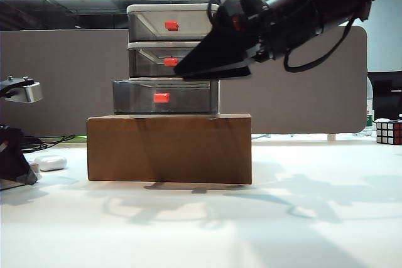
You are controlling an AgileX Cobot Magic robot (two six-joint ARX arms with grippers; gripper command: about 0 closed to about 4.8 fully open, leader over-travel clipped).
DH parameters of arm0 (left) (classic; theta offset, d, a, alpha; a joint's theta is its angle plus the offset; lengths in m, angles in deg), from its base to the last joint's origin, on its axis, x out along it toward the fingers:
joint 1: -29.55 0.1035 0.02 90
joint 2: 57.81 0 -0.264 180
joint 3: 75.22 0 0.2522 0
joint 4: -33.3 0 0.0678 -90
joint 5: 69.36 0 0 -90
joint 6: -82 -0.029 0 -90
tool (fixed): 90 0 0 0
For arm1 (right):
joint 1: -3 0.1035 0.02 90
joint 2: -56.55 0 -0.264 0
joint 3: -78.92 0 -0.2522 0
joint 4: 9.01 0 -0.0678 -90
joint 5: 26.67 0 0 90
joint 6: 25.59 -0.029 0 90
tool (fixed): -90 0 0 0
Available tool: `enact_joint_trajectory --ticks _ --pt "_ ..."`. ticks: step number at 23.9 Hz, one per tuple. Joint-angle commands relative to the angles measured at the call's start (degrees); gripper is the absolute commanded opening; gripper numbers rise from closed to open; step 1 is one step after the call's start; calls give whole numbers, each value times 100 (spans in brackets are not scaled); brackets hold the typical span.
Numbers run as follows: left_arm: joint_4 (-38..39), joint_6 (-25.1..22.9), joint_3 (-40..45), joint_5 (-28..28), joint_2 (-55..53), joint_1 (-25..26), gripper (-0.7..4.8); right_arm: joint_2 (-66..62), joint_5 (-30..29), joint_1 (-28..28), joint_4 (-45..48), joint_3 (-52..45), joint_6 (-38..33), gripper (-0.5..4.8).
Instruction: Open the third layer of the drawer on the table, pick up a pack of napkins on the table and put it in, and finally close the drawer.
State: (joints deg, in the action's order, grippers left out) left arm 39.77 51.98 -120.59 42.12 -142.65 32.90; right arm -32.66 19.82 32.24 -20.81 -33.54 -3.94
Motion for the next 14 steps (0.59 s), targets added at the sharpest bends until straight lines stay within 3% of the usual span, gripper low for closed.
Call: enact_joint_trajectory --ticks 1,4,9,11,13,14 --pt "-98 -17 -44 17 7 4 436 13 83 201 -46 15 -13 175" --pt "-144 -17 -44 17 7 4 436 13 446 356 -46 17 136 172" --pt "-177 -11 -44 17 7 4 436 13 780 352 -55 39 138 51" --pt "-181 -11 -44 17 7 4 435 13 780 352 -92 42 195 48" --pt "-184 -11 -44 20 7 4 435 13 750 352 -234 46 264 -4" --pt "-186 -11 -44 17 7 4 435 13 734 352 -286 46 264 -4"
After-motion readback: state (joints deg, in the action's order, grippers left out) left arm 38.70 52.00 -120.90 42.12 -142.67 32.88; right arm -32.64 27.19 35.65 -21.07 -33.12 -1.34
